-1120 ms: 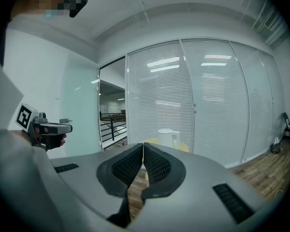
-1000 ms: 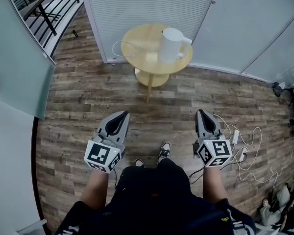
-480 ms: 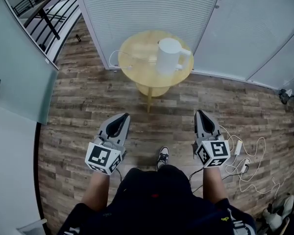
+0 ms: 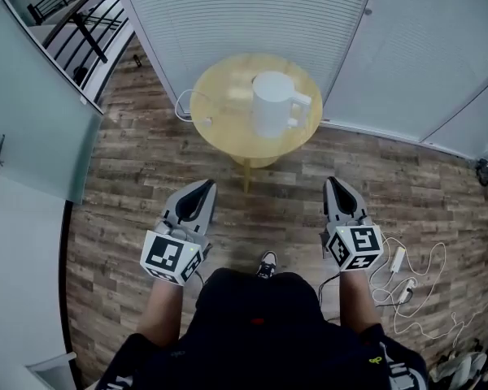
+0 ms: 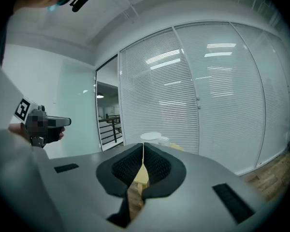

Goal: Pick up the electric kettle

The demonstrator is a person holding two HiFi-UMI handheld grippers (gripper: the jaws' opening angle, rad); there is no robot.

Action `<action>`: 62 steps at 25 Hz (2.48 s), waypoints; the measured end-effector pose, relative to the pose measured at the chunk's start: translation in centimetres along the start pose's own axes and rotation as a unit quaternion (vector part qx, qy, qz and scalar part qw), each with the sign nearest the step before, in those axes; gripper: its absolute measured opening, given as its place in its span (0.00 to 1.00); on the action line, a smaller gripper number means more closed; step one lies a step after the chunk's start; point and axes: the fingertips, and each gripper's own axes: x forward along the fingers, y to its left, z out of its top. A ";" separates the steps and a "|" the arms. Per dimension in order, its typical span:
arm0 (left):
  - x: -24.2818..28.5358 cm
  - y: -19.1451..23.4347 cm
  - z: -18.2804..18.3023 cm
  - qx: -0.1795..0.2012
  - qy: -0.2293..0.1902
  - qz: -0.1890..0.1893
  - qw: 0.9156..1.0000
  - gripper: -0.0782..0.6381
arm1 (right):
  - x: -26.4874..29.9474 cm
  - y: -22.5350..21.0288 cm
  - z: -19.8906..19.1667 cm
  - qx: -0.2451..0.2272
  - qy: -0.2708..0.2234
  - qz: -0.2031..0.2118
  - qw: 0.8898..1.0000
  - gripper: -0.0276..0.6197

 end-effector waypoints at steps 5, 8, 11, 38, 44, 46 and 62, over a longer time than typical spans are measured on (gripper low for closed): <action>3.2 -0.2 0.4 0.007 0.004 0.000 1.000 0.14 | 2.2 -2.6 -0.2 0.015 -0.003 0.005 1.000 0.08; 5.1 0.1 0.3 0.006 0.009 -0.003 1.000 0.14 | 3.5 -3.8 -0.2 0.018 -0.002 0.003 1.000 0.08; 7.5 0.9 0.4 0.004 0.008 -0.020 1.000 0.14 | 5.2 -5.1 -0.3 0.018 0.001 -0.003 1.000 0.08; 23.9 22.7 0.2 -0.014 0.016 -0.169 0.985 0.14 | 24.5 -4.4 3.3 -0.017 0.037 -0.180 0.983 0.09; 24.9 23.9 -1.5 -0.017 0.033 -0.168 0.985 0.14 | 25.0 -6.3 -0.3 -0.028 0.059 -0.238 0.969 0.09; 25.2 24.0 -2.3 -0.018 0.042 -0.162 0.986 0.14 | 25.5 -7.2 -1.9 -0.024 0.061 -0.247 0.967 0.09; 25.5 21.9 -7.4 -0.019 0.130 -0.112 0.985 0.14 | 32.7 -12.9 -12.6 -0.018 0.097 -0.243 0.965 0.31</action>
